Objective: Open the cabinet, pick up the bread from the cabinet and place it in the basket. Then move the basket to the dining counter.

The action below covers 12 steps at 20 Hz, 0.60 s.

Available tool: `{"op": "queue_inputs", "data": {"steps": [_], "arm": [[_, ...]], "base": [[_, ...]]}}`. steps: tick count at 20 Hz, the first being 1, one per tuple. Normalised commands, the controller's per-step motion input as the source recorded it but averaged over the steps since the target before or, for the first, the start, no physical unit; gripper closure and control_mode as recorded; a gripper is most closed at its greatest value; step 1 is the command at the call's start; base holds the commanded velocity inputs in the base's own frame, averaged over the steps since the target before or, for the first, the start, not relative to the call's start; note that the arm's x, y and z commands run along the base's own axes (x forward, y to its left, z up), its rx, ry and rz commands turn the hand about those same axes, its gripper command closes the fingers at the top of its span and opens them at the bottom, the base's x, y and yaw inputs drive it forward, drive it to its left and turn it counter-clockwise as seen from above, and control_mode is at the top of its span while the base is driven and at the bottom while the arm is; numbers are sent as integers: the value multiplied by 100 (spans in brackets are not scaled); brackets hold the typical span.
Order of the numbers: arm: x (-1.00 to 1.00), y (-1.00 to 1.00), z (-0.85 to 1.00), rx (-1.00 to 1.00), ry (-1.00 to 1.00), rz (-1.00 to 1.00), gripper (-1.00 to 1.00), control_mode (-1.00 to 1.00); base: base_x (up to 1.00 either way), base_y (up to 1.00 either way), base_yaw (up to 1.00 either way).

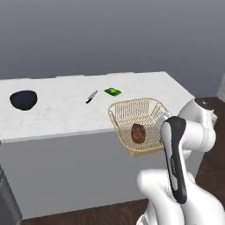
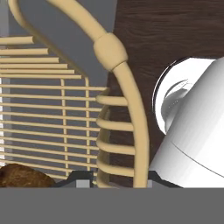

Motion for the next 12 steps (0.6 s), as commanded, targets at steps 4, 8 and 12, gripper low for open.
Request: {"op": "queue_inputs", "data": {"steps": [4, 8, 12], "arm": [[0, 0, 0, 0, 0, 0, 100, 100], [0, 0, 0, 0, 0, 0, 100, 100], [0, 0, 0, 0, 0, 0, 100, 100]], "base": [[80, -100, -24], [11, -61, -1], [23, -45, 0]]}}
